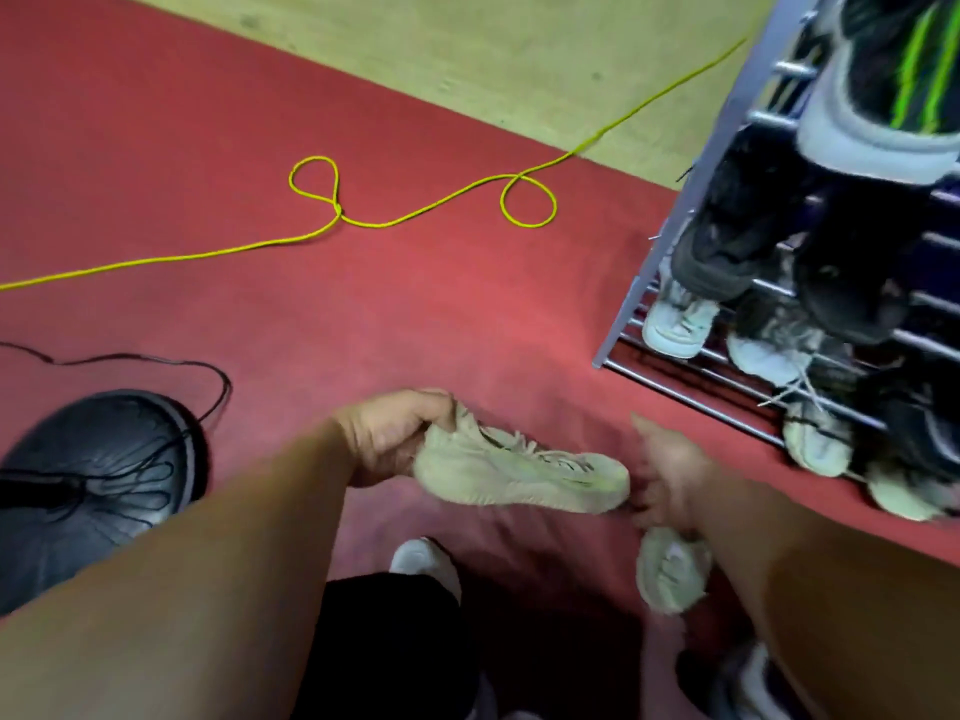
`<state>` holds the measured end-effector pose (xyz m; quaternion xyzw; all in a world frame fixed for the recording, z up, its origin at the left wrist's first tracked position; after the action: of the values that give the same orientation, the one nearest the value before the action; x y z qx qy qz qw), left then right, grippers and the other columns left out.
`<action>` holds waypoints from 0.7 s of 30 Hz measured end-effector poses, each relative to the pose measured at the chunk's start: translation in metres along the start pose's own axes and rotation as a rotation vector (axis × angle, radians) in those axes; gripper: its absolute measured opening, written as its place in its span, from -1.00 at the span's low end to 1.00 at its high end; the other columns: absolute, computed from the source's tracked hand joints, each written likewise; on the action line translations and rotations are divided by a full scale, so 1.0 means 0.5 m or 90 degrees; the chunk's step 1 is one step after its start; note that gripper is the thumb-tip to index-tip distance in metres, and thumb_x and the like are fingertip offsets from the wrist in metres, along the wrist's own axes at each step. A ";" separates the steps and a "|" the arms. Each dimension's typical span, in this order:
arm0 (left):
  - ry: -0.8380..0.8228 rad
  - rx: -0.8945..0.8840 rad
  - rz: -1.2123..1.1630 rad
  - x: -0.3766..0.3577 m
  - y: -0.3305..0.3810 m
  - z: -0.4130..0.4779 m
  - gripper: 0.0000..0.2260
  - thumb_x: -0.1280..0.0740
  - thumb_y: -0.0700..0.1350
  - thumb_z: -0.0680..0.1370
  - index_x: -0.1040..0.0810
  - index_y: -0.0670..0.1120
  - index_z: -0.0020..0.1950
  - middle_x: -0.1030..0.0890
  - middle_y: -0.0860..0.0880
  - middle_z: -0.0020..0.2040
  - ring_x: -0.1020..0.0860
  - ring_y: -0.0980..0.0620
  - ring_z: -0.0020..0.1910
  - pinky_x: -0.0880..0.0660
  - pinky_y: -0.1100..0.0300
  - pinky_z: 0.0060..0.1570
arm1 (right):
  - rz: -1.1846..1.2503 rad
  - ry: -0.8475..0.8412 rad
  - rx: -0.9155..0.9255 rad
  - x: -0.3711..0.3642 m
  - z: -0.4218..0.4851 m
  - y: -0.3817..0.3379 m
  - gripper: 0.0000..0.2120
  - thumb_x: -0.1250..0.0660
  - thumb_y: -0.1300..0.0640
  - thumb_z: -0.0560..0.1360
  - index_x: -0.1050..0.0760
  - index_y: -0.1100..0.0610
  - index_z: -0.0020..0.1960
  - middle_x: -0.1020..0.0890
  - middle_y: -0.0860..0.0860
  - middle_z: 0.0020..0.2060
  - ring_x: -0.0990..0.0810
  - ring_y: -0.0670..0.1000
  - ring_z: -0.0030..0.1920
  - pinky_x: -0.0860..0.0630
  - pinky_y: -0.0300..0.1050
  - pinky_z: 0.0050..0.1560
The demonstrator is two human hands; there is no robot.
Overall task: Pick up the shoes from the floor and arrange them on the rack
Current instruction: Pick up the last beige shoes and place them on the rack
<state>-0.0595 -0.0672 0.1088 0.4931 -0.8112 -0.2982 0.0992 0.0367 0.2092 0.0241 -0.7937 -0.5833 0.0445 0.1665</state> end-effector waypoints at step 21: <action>0.064 -0.018 0.199 -0.571 0.051 0.000 -0.89 -0.28 -0.10 0.62 -0.57 -0.10 0.02 -0.61 -0.08 -0.03 -0.50 -0.11 -0.04 -0.46 0.15 -0.30 | 0.303 0.124 0.060 0.508 -0.221 0.245 -0.80 -0.13 0.36 0.61 -0.53 0.28 0.02 -0.68 0.20 -0.16 -0.68 0.11 -0.22 -0.71 0.04 -0.21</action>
<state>0.0626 0.1866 0.1616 0.3736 -0.8678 -0.2653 0.1921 0.2580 0.3923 0.1208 -0.9005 -0.3588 0.0327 0.2433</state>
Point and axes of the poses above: each hand's wrist, its own z-axis towards the middle knuckle, its own x-axis out of the back of the hand, y = z × x, the point moved 3 cm from there along z, towards the middle knuckle
